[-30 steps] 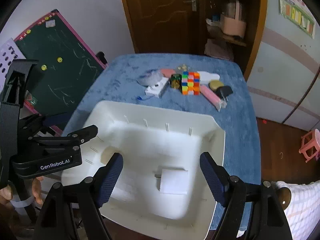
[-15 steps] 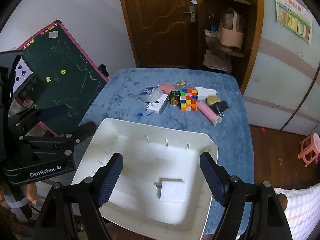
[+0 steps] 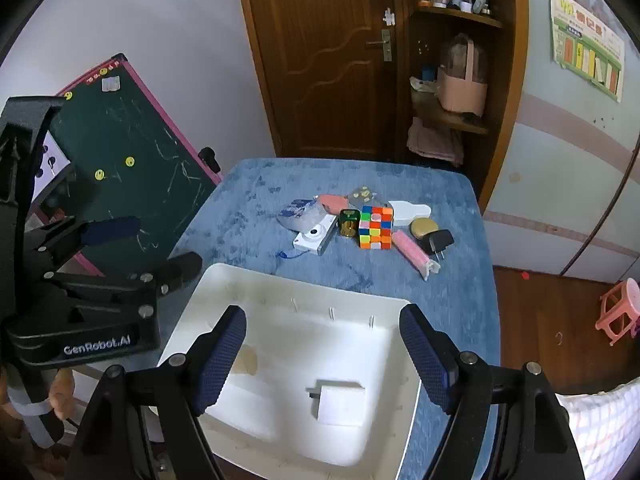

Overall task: Organize rigid objects
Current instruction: 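Lift both tools out of the tray back toward the objects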

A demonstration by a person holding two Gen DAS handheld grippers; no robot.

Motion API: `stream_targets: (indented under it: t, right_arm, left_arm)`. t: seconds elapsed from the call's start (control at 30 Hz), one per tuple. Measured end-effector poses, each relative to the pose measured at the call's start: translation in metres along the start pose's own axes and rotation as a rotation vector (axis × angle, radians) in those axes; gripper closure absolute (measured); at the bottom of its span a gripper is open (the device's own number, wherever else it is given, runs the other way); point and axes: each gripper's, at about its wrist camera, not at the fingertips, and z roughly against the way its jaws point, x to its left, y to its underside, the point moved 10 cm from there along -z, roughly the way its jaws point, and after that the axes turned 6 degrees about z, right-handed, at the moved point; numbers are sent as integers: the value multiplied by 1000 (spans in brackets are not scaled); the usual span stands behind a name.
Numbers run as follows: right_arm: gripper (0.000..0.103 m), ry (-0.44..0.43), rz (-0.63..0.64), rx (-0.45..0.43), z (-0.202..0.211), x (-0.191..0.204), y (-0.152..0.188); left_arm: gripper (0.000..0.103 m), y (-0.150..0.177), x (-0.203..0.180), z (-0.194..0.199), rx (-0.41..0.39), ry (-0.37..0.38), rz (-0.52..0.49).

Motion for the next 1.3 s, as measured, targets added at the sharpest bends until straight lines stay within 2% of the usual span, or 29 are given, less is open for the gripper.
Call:
stream_targets:
  t: [0.23,0.5,0.67,0.87,1.07,1.3]
  right_arm:
    - [23,-4,-21,-20,-1,-5,-16]
    - [23,9,-28,-37,-5,-10,-35]
    - [23,13,-44,-43,-11,-14,-47]
    - [23,60,-14,-55,-21,-21,-69]
    - [23,66,14,-46,-37,-24,-91]
    - [23,52,22,11,-74,-32,-108]
  left_arm:
    - [15,-16,13,-8,32,37,72]
    - [15,-33,40,-21,29,16,148]
    - [15,-43,46,-31,36,-13,115]
    - [15,-61,45,-40,24,-18,76]
    - [15,-83,50,-58,43,21,78]
    - [15,-116,64,-88,72,48,95]
